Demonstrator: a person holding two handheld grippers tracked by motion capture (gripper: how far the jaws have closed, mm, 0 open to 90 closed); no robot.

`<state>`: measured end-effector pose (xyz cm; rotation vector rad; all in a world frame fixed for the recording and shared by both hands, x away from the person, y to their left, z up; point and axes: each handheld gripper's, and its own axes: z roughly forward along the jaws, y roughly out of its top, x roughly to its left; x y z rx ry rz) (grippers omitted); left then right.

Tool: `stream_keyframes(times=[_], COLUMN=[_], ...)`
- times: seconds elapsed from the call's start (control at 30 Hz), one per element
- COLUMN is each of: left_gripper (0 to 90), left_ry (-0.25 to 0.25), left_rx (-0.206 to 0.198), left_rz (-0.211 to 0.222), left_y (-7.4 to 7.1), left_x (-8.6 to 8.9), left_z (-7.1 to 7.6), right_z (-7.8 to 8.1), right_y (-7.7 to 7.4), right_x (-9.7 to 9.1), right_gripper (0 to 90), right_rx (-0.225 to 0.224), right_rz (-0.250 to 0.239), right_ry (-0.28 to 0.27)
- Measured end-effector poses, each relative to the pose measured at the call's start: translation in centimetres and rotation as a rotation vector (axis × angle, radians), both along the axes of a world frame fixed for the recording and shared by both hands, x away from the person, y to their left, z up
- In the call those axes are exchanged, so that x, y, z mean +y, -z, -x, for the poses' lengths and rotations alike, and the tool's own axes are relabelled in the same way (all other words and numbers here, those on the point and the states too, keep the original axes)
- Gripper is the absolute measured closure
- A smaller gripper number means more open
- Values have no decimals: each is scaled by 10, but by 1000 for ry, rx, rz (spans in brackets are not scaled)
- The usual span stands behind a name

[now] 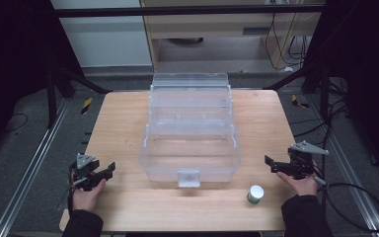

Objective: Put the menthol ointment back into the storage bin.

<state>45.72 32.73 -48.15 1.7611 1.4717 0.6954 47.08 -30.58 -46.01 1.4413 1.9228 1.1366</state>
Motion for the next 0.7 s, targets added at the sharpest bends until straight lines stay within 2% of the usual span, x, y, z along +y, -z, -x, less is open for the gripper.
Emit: stream_keyframes(times=[0.1,0.2,0.4,0.57,0.7], left_gripper=[347,350,362,364,362], left_ry=[5,7,12,20,24], left_rx=[-3,-1,4,13,17], left_rz=[3,5,0,-6,-14], left_y=[-1,-1,-1,0,1], left_x=[-2,-2,-3,-5,-5], left_z=[0,0,1,0,-1], right_z=[5,6,7,8,9], right_y=[-6,-10,-14,-18,-22], right_x=[2,3,5,9,15], right_gripper=[123,144,172,199,215], right_rx=[-9,-7,3,4,34], right_rz=[16,25,72,71,75], right_ry=[-38,-58,-111,-142,-180])
